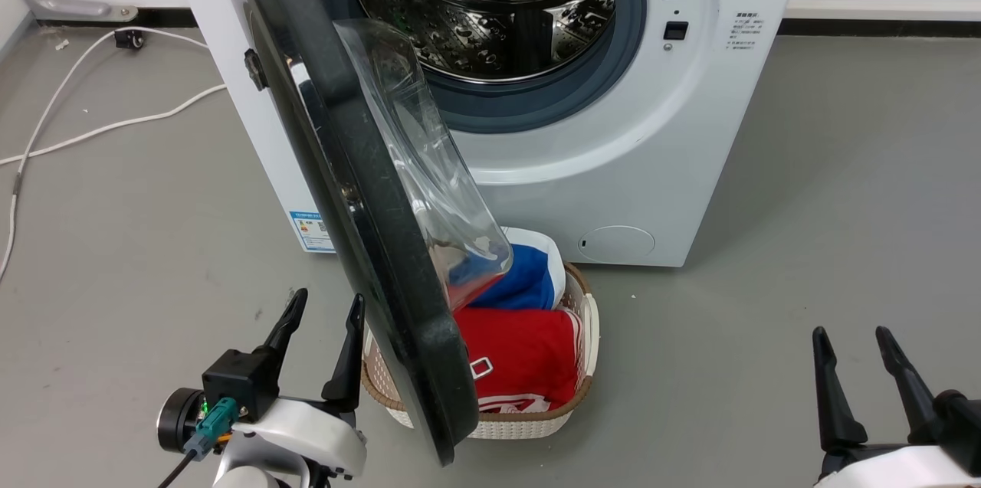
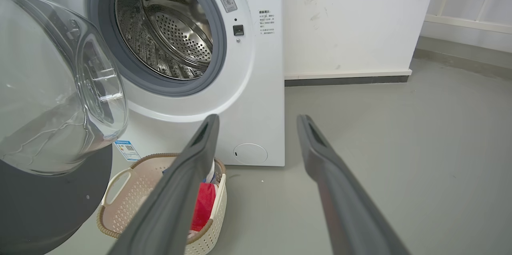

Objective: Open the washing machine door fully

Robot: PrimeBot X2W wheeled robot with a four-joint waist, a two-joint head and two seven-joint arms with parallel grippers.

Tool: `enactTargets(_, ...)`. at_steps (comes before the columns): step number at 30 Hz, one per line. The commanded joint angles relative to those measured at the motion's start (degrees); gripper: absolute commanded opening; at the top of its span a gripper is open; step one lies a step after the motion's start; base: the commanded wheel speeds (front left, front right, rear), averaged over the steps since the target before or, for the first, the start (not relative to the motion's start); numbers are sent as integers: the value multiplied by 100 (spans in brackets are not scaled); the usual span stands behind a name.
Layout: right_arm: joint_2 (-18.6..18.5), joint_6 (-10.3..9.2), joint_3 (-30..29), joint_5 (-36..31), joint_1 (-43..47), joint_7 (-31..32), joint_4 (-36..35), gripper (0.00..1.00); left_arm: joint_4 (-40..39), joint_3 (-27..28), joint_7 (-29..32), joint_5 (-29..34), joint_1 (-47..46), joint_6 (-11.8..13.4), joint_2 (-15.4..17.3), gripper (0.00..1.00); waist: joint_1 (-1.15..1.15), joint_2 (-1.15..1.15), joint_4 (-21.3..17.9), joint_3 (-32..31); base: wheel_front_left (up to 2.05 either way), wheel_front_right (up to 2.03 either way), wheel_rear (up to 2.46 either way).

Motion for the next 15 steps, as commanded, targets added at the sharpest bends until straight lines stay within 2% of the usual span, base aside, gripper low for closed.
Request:
enactTargets(1, 35, 1, 27, -32, 20, -33, 19, 100, 8, 7, -12, 15, -53, 5, 32, 100, 0, 0, -4, -15, 0, 0, 0)
enactTargets(15, 54, 1, 128, -316, 23, 34, 42, 100, 93, -25, -6, -33, -37, 98, 67, 100, 0, 0, -4, -115, 0, 0, 0)
